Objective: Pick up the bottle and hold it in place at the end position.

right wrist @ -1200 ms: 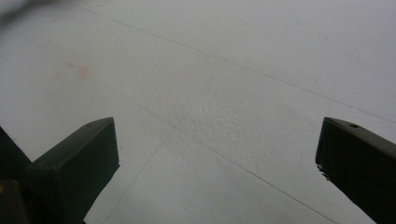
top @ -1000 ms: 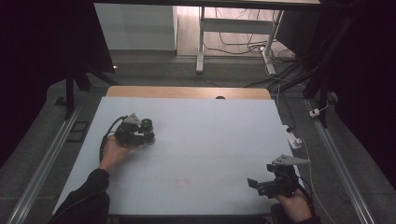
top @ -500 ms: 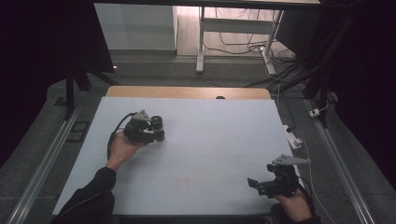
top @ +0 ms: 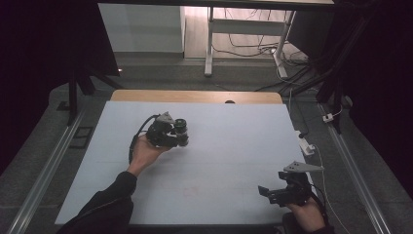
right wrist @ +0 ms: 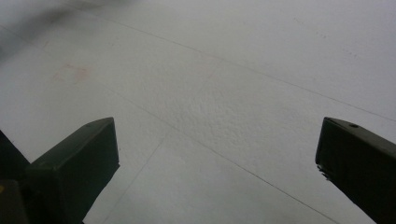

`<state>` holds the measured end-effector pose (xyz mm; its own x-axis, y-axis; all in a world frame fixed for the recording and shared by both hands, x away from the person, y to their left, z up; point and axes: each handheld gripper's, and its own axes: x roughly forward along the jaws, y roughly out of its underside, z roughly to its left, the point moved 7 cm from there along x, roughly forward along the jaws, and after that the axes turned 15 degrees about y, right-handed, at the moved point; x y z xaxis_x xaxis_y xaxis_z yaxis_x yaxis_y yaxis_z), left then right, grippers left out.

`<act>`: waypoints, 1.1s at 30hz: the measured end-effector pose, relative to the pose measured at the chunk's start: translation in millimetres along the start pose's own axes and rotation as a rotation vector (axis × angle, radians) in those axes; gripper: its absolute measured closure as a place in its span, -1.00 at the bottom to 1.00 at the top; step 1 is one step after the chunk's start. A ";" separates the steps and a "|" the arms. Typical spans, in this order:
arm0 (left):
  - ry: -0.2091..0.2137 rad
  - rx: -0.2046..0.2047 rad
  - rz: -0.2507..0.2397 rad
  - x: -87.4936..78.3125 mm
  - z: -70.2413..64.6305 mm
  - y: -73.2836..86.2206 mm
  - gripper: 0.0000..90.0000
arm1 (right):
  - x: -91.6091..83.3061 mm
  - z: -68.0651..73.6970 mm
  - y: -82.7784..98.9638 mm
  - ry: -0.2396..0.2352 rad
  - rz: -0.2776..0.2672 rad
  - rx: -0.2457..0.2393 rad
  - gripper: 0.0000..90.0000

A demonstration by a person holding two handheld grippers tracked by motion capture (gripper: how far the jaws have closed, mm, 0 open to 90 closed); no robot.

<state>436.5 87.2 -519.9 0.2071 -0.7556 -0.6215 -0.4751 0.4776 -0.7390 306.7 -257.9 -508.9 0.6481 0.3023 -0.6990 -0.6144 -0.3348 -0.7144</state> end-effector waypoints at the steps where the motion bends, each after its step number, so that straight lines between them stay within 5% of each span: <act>1: 0.000 0.000 -0.002 3.0 -1.2 -1.9 0.19 | 0.0 -0.2 0.0 0.000 -0.002 -0.001 -1.00; 11: -0.008 0.005 -0.008 25.4 -7.7 -14.3 0.19 | -0.1 -0.5 0.1 0.000 -0.002 -0.001 -1.00; 33: -0.031 0.015 0.026 58.8 -7.7 -2.3 0.19 | -0.8 -0.4 0.6 -0.001 -0.004 -0.003 -1.00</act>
<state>443.2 38.2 -552.7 0.2214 -0.7285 -0.6483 -0.4676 0.5040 -0.7261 306.0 -258.7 -508.8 0.6500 0.3046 -0.6962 -0.6102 -0.3367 -0.7171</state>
